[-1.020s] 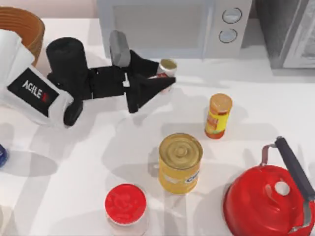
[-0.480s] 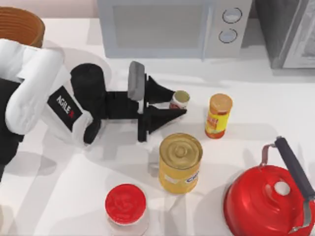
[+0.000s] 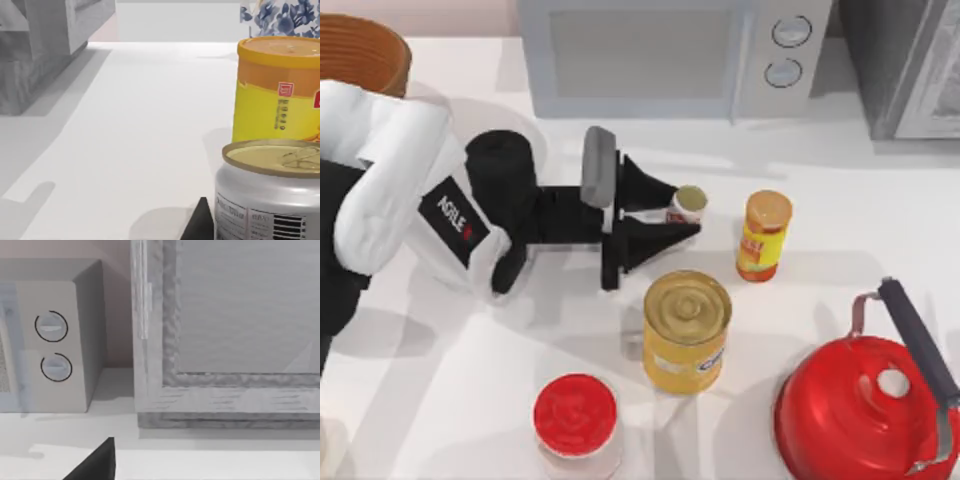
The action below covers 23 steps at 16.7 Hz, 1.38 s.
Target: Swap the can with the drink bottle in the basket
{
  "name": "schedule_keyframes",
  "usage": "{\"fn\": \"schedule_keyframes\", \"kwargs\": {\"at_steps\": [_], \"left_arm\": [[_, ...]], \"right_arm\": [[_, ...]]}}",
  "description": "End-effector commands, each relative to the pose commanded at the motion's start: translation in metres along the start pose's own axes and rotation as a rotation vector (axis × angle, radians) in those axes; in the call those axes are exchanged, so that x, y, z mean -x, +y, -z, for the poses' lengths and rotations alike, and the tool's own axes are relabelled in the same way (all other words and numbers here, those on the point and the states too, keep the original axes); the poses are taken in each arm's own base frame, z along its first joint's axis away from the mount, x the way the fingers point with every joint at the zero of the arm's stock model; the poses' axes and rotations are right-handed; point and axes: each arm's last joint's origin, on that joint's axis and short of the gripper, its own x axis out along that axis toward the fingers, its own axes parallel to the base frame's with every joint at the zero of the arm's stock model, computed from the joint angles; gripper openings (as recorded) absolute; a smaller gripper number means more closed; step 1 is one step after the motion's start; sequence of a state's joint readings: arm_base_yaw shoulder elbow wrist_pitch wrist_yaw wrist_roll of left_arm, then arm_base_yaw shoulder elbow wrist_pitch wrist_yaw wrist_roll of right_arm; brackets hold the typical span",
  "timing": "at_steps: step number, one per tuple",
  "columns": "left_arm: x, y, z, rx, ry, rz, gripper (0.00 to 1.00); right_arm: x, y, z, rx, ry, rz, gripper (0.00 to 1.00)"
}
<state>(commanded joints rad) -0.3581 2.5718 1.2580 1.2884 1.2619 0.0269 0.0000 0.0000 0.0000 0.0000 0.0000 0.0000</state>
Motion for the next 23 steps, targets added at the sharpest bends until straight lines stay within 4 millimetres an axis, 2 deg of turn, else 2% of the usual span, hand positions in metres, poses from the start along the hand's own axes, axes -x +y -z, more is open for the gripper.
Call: {"fn": "schedule_keyframes", "kwargs": {"at_steps": [12,23], "left_arm": [[0.0000,0.0000,0.0000,0.000,0.000,0.000,0.98],[0.0027,0.0010,-0.0028,0.000,0.000,-0.013,1.00]], "right_arm": [[0.0000,0.0000,0.0000,0.000,0.000,0.000,1.00],[0.0000,0.0000,0.0000,0.000,0.000,0.000,1.00]]}}
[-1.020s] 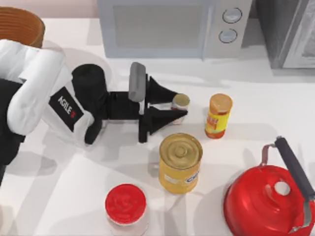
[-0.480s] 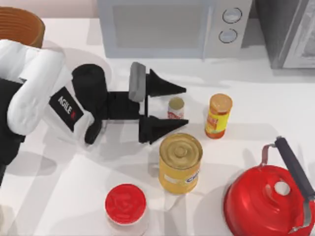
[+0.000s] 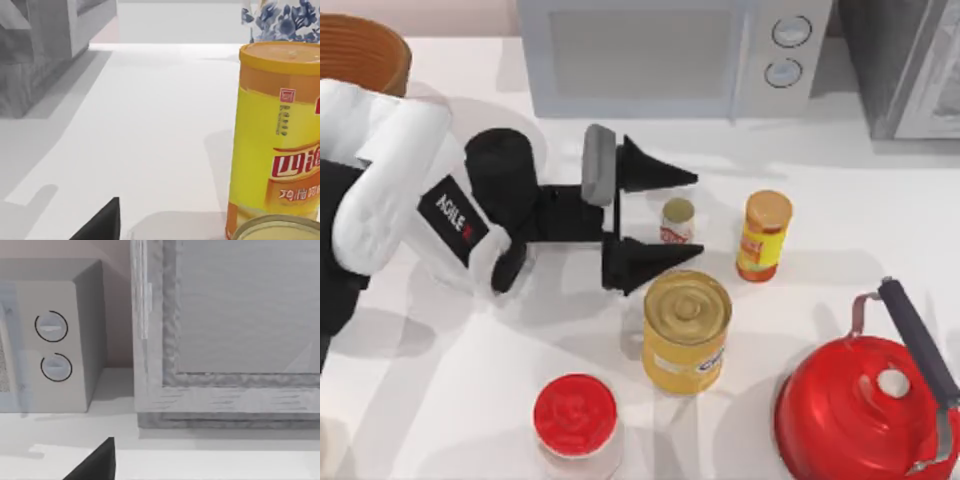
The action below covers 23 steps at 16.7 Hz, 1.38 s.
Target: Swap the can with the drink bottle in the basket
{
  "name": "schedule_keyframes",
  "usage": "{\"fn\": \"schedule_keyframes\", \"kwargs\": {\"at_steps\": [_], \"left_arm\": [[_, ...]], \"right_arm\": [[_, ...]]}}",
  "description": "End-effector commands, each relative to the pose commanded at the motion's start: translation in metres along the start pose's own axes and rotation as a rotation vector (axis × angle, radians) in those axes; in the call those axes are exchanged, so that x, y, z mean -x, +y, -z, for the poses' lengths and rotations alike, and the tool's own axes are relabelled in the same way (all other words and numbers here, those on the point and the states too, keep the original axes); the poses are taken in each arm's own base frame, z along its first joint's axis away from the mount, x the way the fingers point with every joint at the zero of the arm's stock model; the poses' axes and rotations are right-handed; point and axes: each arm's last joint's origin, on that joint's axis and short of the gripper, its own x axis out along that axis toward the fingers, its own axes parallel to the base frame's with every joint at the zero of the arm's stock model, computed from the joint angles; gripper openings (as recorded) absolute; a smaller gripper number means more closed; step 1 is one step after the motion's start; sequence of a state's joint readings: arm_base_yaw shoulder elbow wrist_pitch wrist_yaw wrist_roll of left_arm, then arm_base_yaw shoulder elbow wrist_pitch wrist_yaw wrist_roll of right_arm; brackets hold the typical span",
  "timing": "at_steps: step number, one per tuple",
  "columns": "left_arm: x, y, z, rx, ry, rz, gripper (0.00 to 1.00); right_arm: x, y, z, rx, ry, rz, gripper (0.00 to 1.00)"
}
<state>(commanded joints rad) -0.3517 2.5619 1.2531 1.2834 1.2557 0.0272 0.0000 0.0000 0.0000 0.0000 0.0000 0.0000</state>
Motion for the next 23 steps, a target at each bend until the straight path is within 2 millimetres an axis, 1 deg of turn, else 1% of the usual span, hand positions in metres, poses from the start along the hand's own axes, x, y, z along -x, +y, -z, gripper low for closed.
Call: {"fn": "schedule_keyframes", "kwargs": {"at_steps": [2,4,6,8,10,11,13,14,15,16,17,18,20,21,23], "left_arm": [[0.005,0.001,-0.014,0.000,0.000,-0.042,1.00],[0.014,0.000,-0.039,0.002,0.001,-0.108,1.00],[0.025,-0.005,-0.074,0.004,0.002,-0.195,1.00],[0.040,-0.019,-0.116,0.003,0.001,-0.298,1.00],[0.058,-0.043,-0.162,-0.008,-0.007,-0.416,1.00],[0.068,-0.059,-0.185,-0.018,-0.013,-0.479,1.00],[0.089,-0.100,-0.224,-0.041,-0.029,-0.611,1.00],[0.099,-0.124,-0.238,-0.054,-0.038,-0.681,1.00],[0.109,-0.149,-0.249,-0.066,-0.048,-0.752,1.00],[0.119,-0.173,-0.255,-0.078,-0.058,-0.825,1.00],[0.127,-0.197,-0.256,-0.087,-0.067,-0.898,1.00],[0.135,-0.220,-0.254,-0.095,-0.075,-0.971,1.00],[0.148,-0.256,-0.239,-0.099,-0.084,-1.115,1.00],[0.153,-0.270,-0.228,-0.095,-0.083,-1.184,1.00],[0.160,-0.289,-0.203,-0.077,-0.072,-1.313,1.00]], "right_arm": [[0.000,0.000,0.000,0.000,0.000,0.000,1.00],[0.000,0.000,0.000,0.000,0.000,0.000,1.00],[0.000,0.000,0.000,0.000,0.000,0.000,1.00],[0.000,0.000,0.000,0.000,0.000,0.000,1.00],[0.000,0.000,0.000,0.000,0.000,0.000,1.00],[0.000,0.000,0.000,0.000,0.000,0.000,1.00],[0.000,0.000,0.000,0.000,0.000,0.000,1.00],[0.000,0.000,0.000,0.000,0.000,0.000,1.00],[0.000,0.000,0.000,0.000,0.000,0.000,1.00],[0.000,0.000,0.000,0.000,0.000,0.000,1.00],[0.000,0.000,0.000,0.000,0.000,0.000,1.00],[0.000,0.000,0.000,0.000,0.000,0.000,1.00],[0.000,0.000,0.000,0.000,0.000,0.000,1.00],[0.000,0.000,0.000,0.000,0.000,0.000,1.00],[0.000,0.000,0.000,0.000,0.000,0.000,1.00]]}}
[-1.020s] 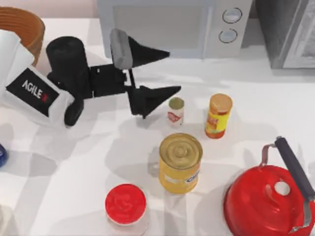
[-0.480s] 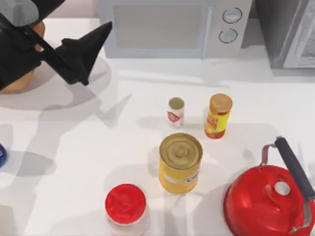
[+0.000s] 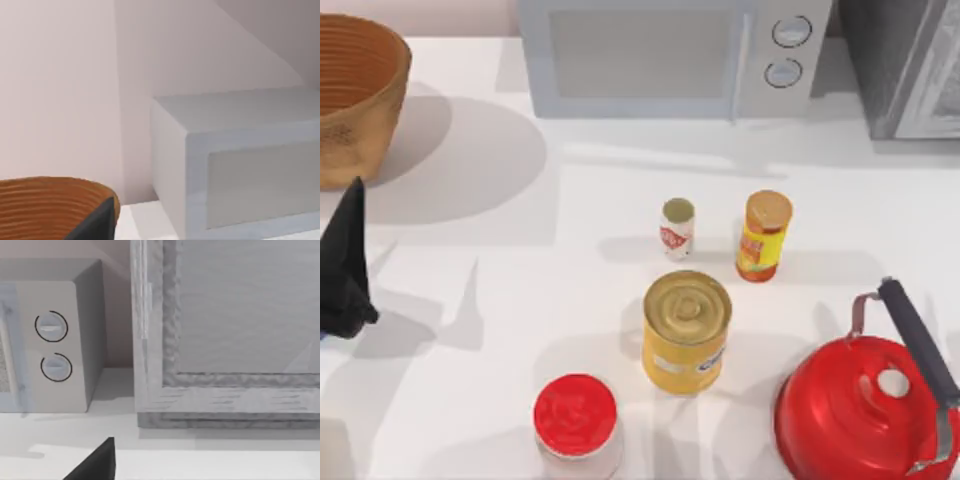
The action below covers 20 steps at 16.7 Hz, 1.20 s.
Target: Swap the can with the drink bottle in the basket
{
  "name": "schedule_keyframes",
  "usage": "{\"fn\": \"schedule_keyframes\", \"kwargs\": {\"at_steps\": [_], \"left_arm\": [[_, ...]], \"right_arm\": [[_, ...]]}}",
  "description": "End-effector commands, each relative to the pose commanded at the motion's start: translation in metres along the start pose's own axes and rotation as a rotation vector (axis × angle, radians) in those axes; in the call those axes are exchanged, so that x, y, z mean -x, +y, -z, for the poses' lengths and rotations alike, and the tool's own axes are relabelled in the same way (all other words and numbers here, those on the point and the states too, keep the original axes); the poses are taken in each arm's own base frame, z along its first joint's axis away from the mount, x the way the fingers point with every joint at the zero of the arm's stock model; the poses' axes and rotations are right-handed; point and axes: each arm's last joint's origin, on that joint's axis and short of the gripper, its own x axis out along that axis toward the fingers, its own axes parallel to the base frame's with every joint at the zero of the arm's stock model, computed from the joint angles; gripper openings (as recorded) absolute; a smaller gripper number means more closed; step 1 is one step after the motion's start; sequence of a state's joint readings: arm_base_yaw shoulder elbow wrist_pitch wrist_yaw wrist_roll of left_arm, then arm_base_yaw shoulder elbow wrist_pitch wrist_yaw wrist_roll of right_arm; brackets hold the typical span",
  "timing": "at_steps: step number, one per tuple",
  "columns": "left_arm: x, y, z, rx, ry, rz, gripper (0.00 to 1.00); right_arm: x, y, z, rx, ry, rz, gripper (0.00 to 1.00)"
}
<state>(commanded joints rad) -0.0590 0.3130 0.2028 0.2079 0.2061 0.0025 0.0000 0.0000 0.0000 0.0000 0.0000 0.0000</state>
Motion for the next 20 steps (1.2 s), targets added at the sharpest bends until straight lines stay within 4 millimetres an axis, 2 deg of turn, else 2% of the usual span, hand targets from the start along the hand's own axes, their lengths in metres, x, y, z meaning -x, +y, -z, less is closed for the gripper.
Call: {"fn": "schedule_keyframes", "kwargs": {"at_steps": [3,6,14,20], "left_arm": [[0.018,0.004,0.035,0.002,0.049,-0.158,1.00],[0.024,0.007,0.058,0.003,0.092,-0.250,1.00],[0.024,0.008,0.061,0.002,0.099,-0.261,1.00],[0.010,0.021,0.066,-0.016,0.134,-0.264,1.00]], "right_arm": [[0.000,0.000,0.000,0.000,0.000,0.000,1.00],[0.000,0.000,0.000,0.000,0.000,0.000,1.00],[0.000,0.000,0.000,0.000,0.000,0.000,1.00],[0.000,0.000,0.000,0.000,0.000,0.000,1.00]]}}
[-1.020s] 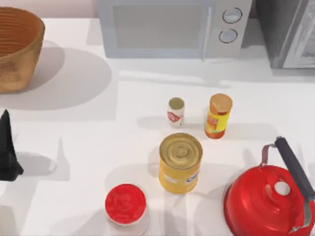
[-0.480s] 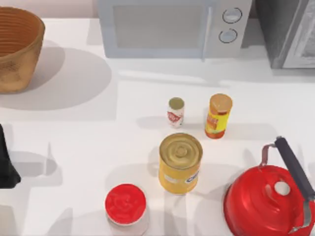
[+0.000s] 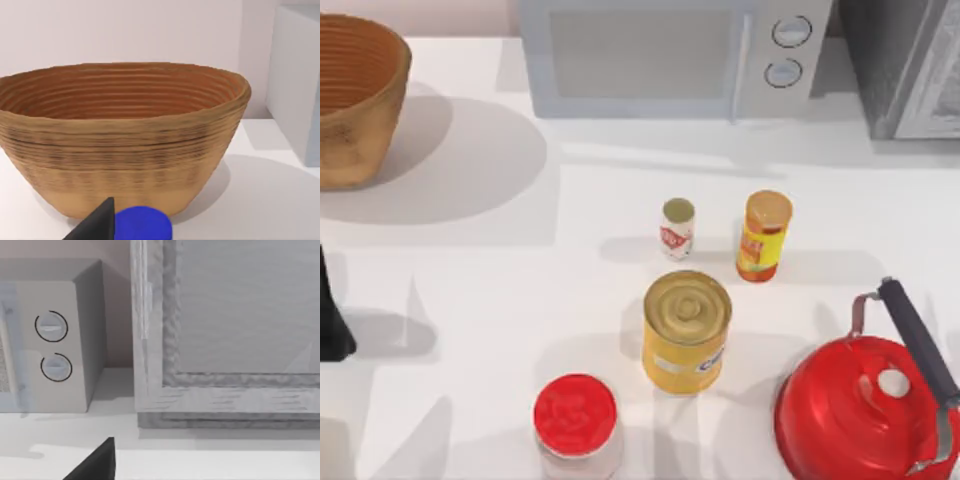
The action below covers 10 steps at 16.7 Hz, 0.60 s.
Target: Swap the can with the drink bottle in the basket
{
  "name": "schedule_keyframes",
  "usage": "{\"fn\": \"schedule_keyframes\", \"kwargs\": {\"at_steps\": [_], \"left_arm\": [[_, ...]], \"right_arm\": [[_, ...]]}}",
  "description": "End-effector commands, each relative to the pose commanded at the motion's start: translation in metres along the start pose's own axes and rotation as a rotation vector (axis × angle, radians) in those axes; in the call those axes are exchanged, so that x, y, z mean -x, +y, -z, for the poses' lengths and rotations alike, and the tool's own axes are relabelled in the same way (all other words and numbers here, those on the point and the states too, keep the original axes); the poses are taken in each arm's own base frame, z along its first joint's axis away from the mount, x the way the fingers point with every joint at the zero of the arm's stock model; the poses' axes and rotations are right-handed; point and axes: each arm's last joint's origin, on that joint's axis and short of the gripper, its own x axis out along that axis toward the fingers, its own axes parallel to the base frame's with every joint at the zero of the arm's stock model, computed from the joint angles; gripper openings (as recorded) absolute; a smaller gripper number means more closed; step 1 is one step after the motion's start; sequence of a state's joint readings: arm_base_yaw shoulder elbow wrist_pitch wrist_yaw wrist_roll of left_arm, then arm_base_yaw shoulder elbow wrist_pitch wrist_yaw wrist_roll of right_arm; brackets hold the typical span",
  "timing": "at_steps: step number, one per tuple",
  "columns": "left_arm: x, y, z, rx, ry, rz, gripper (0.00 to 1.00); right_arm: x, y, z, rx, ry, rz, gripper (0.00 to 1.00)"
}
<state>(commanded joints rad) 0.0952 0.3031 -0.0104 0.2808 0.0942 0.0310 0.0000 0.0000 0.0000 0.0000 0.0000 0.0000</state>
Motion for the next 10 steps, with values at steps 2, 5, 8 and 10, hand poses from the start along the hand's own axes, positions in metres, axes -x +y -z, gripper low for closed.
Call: {"fn": "schedule_keyframes", "kwargs": {"at_steps": [2,5,8,10], "left_arm": [[-0.009,0.005,0.006,-0.007,0.036,0.005,1.00],[-0.022,0.015,0.021,-0.009,0.105,0.014,1.00],[-0.029,0.025,0.039,0.000,0.173,0.020,1.00],[-0.032,0.032,0.051,0.008,0.208,0.022,1.00]], "right_arm": [[0.000,0.000,0.000,0.000,0.000,0.000,1.00],[0.000,0.000,0.000,0.000,0.000,0.000,1.00],[0.000,0.000,0.000,0.000,0.000,0.000,1.00],[0.000,0.000,0.000,0.000,0.000,0.000,1.00]]}}
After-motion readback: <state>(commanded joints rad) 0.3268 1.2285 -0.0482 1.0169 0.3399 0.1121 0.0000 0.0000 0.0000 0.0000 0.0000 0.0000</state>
